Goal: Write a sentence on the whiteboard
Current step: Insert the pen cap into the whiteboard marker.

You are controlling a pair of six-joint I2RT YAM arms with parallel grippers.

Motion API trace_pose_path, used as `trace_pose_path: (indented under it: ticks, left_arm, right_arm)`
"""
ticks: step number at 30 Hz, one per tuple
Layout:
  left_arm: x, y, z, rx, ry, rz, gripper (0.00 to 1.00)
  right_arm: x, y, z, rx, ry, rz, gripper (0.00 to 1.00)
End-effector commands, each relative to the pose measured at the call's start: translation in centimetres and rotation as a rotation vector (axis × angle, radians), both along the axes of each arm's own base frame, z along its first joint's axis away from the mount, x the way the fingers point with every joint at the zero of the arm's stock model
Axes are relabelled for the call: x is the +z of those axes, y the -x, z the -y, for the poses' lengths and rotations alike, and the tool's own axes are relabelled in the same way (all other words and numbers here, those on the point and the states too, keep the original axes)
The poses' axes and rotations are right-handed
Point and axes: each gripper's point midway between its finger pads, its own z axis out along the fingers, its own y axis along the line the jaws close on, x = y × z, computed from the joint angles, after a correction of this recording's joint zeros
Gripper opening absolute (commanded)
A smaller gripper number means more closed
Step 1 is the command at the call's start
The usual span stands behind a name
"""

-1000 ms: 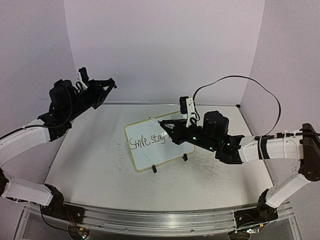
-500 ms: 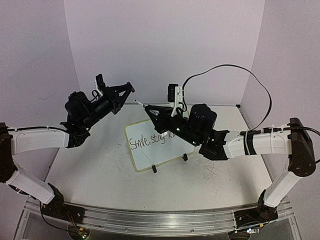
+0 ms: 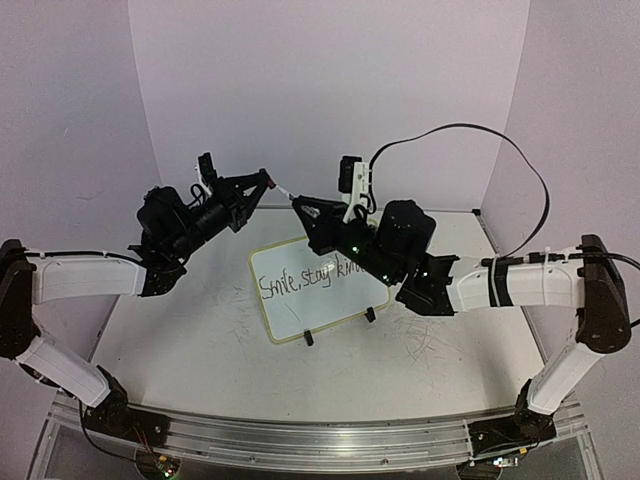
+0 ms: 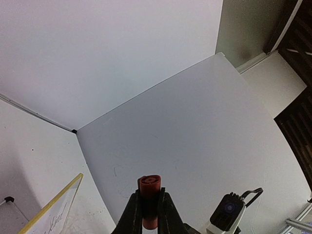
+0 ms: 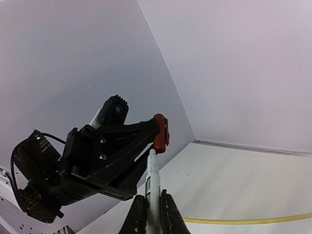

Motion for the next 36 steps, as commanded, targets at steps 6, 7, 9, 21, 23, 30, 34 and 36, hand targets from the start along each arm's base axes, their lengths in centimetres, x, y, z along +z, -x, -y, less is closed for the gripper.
trace_pose_path:
  ticks: [6,7,9,21,23,30,34,36]
  left_arm:
    - [3.2,0.8,0.4,-0.033,0.067,0.069,0.00]
    - [3.3,0.8,0.3,-0.032,0.069,0.072,0.00]
    - [3.6,0.8,0.3,-0.030,0.073,0.077,0.00]
    - [4.1,1.0,0.5,-0.050,0.087,0.081,0.00]
    - [3.9,1.0,0.6,-0.053,0.085,0.077,0.00]
    - [3.4,0.8,0.6,-0.040,0.079,0.072,0.00]
    - [3.0,0.6,0.7,-0.044,0.074,0.065,0.00]
    - [2.9,0.6,0.7,-0.040,0.073,0.063,0.00]
  right_arm:
    - [2.3,-0.3,0.2,-0.025,-0.059,0.038,0.00]
    - [2.1,-0.3,0.2,-0.027,-0.058,0.033,0.00]
    - [1.8,-0.4,0.2,-0.031,-0.054,0.028,0.00]
    - [1.0,-1.0,-0.5,-0.042,-0.033,0.010,0.00]
    - [1.2,-1.0,-0.4,-0.041,-0.037,0.014,0.00]
    - [2.3,-0.2,0.5,-0.029,-0.072,0.046,0.00]
    - [2.7,-0.1,0.6,-0.027,-0.079,0.057,0.00]
    - [2.6,0.1,0.5,-0.017,-0.080,0.055,0.00]
